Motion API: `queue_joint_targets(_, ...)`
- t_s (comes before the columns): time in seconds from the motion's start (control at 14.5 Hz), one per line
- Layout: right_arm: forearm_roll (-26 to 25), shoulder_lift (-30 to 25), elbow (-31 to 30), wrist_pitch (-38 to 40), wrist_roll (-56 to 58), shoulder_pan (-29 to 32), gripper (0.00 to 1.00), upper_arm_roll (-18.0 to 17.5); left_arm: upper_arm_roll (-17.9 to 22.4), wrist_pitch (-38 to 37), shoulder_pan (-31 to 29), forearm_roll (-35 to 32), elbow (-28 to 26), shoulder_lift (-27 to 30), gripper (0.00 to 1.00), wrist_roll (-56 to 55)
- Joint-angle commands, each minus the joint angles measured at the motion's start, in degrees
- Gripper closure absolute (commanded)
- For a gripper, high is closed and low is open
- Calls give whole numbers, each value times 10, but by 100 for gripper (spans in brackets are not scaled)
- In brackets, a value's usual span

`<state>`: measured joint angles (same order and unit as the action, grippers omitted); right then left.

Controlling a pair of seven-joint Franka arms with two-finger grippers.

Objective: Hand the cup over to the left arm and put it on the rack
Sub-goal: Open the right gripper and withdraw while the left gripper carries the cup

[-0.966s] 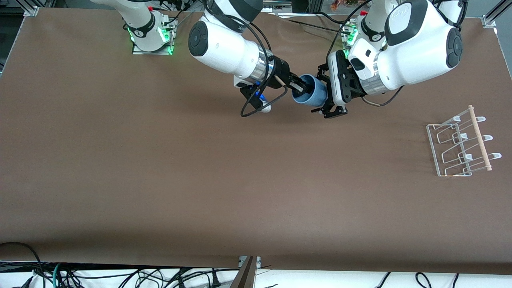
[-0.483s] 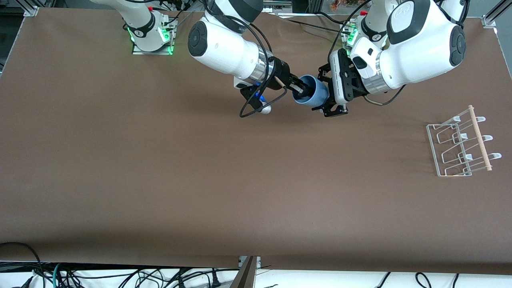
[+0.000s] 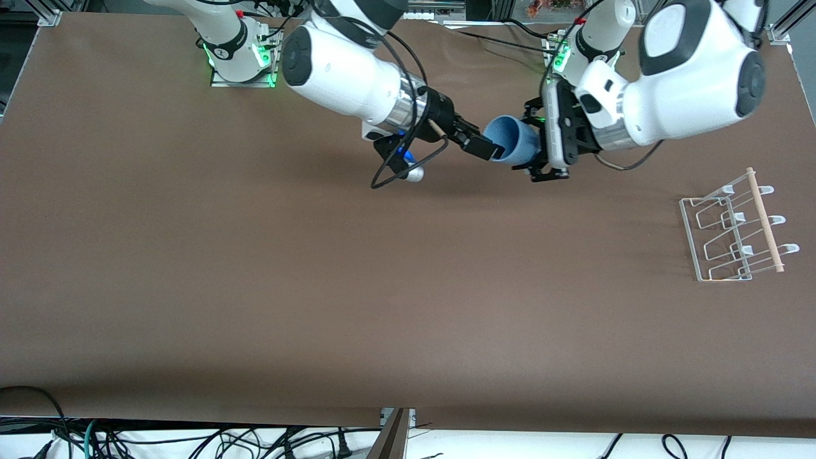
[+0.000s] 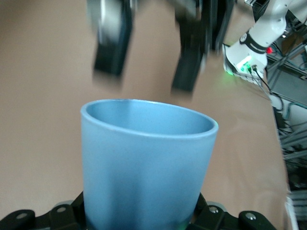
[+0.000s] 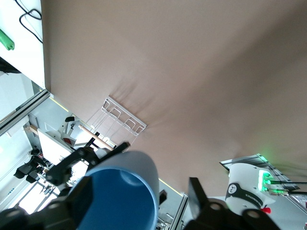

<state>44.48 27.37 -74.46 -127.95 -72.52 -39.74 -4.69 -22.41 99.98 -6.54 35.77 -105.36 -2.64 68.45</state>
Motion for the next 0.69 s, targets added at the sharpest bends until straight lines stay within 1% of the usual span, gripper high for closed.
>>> queue_joint_targets(0.0,7,-19,0,58,5,48,1,-1,-3,-77,-20,-85,23,4,95,-58)
queue_joint_targets(0.07,3,-26,1,88,5,67,1,3,-3,-103,-20,-124,31,4,94,-95)
queue_joint_targets(0.21,1,-43,1,148,31,91,1,28,-3,-146,-24,-186,56,-9,94,-168)
queue_joint_targets(0.34,-3,-57,1,224,78,94,1,87,-3,-214,-28,-262,102,-35,95,-188)
queue_joint_targets(0.48,-4,-70,1,288,140,93,1,145,-3,-288,-51,-340,139,-62,95,-207)
queue_joint_targets(0.62,-4,-79,1,348,202,94,1,202,-3,-361,-61,-401,168,-70,95,-207)
